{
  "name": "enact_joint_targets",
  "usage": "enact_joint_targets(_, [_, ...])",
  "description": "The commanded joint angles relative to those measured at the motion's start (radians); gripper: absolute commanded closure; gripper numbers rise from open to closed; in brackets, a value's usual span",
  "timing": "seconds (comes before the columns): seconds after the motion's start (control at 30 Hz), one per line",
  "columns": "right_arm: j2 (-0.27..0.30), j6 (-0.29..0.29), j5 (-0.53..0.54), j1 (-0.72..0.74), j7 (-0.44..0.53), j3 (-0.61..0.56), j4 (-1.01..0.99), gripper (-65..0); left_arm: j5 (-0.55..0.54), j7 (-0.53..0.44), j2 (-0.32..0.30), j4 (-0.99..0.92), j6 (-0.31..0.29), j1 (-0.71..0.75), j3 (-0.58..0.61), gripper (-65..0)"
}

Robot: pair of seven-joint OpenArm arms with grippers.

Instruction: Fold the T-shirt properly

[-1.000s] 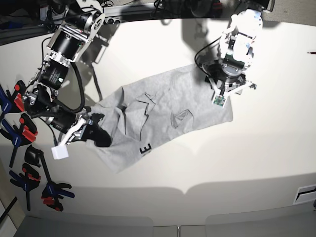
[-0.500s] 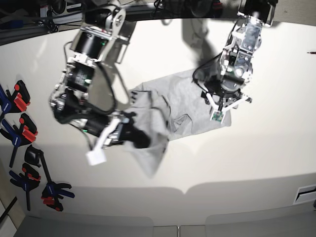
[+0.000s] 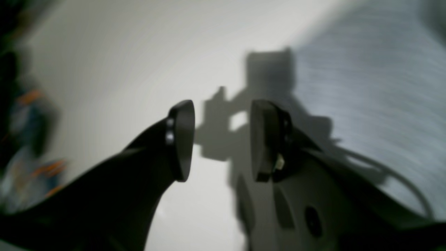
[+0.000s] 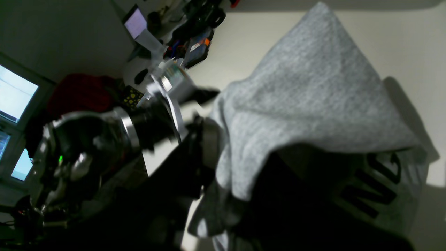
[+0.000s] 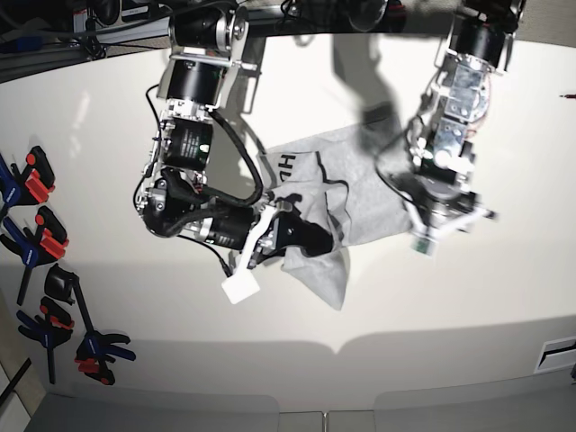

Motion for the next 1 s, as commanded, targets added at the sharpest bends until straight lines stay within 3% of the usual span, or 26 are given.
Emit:
enact_joint_targets(0.0, [-0.003,0.014,0.026,0.027,0.026,-0.002,0.02,0.0,0.037,-0.01,-0.003,0.016,0.046,-0.016,-0.028,-23.9])
enact_joint_targets(0.07, [-0.003,0.014,0.025,0.027,0.026,-0.002,0.02,0.0,0.07,-0.01,-0.003,0.016,0.119,-0.016,-0.08,-23.9])
enact_joint_targets(0.13, [-0.011,0.014,0.026,0.027,0.026,-0.002,0.02,0.0,0.072,-0.01,-0.003,0.016,0.154,-0.016,-0.128,-23.9])
enact_joint_targets(0.33, [-0.086,0.015,0.019,0.027,0.026,-0.001,0.02,0.0,0.069,-0.008,-0.003,0.016,0.154,-0.011,-0.204,-23.9])
enact_joint_targets(0.5, [-0.086,0.015,-0.029,0.022,0.026,-0.023,0.018,0.0,0.069,0.002,-0.008,0.016,0.154,-0.01,-0.205,-23.9])
enact_joint_targets(0.8, [-0.086,0.015,-0.009,0.021,0.026,-0.027,0.018,0.0,0.063,0.002,-0.039,0.016,0.154,-0.011,-0.205,-23.9])
enact_joint_targets(0.97, [-0.086,0.015,0.019,0.022,0.027,-0.029,0.018,-19.2,0.007,0.002,-0.039,0.016,0.154,-0.011,-0.205,-23.9])
